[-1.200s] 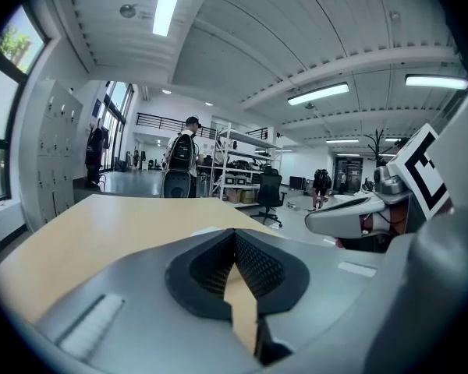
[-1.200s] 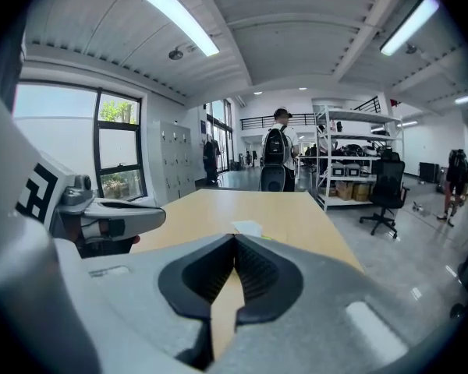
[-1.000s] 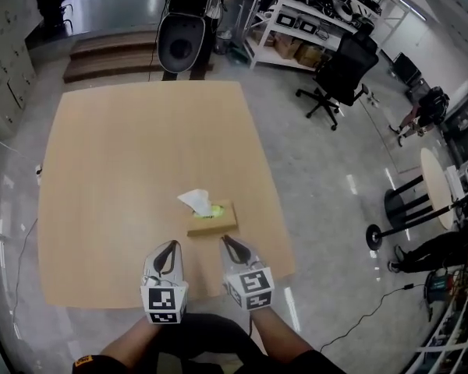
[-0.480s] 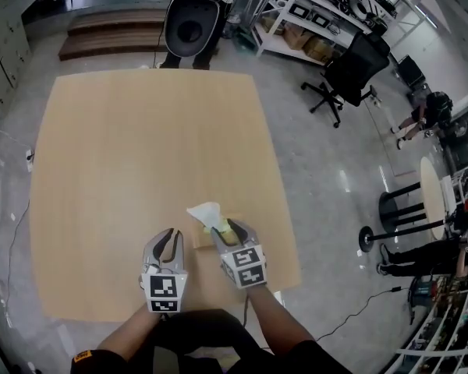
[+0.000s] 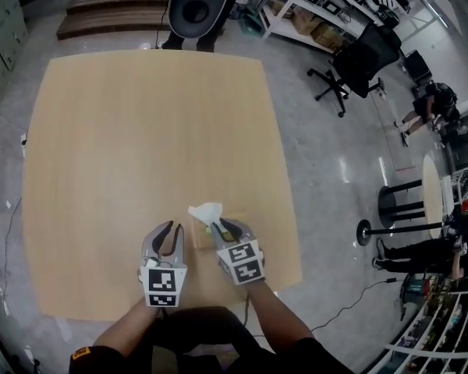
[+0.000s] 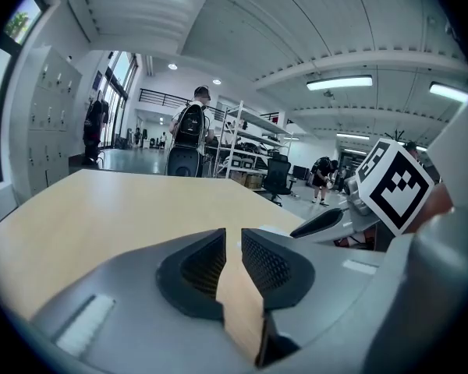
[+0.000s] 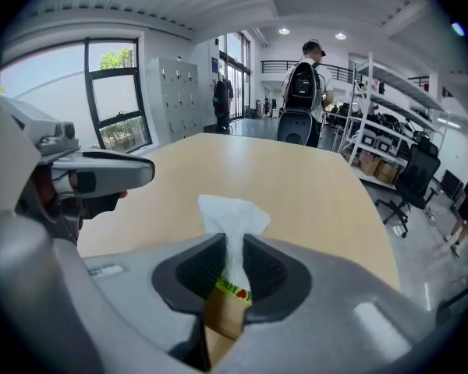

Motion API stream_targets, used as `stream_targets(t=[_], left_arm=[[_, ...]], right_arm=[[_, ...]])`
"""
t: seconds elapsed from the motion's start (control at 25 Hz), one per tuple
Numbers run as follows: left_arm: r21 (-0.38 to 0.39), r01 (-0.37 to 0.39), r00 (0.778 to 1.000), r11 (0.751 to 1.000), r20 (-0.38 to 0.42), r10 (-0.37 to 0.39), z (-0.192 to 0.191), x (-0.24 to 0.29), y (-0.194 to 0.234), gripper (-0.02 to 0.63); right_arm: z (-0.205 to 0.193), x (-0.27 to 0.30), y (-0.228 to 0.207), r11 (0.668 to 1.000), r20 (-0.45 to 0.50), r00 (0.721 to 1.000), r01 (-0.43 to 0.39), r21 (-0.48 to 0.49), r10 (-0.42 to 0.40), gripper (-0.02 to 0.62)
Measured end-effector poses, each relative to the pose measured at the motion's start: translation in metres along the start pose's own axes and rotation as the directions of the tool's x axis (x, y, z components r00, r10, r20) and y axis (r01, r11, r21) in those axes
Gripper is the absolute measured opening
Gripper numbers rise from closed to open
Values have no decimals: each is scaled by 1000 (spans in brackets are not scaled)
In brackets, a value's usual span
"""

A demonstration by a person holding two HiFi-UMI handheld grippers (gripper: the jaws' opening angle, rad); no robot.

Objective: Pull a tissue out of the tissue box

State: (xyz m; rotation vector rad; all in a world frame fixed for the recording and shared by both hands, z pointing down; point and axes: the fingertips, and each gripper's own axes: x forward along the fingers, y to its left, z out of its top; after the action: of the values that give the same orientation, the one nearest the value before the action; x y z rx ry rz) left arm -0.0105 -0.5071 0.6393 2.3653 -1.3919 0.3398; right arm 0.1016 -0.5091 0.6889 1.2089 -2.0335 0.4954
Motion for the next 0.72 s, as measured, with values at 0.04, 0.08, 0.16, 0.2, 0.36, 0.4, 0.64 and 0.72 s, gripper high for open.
stream_targets(t=[0.04,0.08,0.16,0.2,0.36,0.4,0.64,0.72], left_arm=[[1,0,1000,1000,-2,0,-1,2,1,80],[0,0,1000,1000,-4,0,-4,4,2,80],[-7,0,1000,1000,-13,0,-13,6,2,79],[-10,0,1000,1000,-16,0,-17,6,2,77],[6,5,1000,1000,-1,-5,-13,5,1,69],[10,6,1000,1000,5,-6,-11,2,-1,66],[12,6,999,1000,35,-7,-2,-19,-8,46],[18,2,999,1000,50,-3,1,-26,-11,37]], right_arm=[[0,3,0,1000,1,1000,0,-5,0,37],[0,5,1,1000,-3,1000,-3,-5,3,14],[-3,8,6,1000,-17,1000,-15,8,15,4],[-4,8,7,1000,-15,1000,-16,13,16,3],[19,-2,-3,999,77,997,12,45,-15,0],[26,-9,-6,998,110,993,23,55,-29,0],[70,-53,-10,992,282,955,60,110,-89,0],[73,-66,-8,991,315,944,66,118,-101,0]])
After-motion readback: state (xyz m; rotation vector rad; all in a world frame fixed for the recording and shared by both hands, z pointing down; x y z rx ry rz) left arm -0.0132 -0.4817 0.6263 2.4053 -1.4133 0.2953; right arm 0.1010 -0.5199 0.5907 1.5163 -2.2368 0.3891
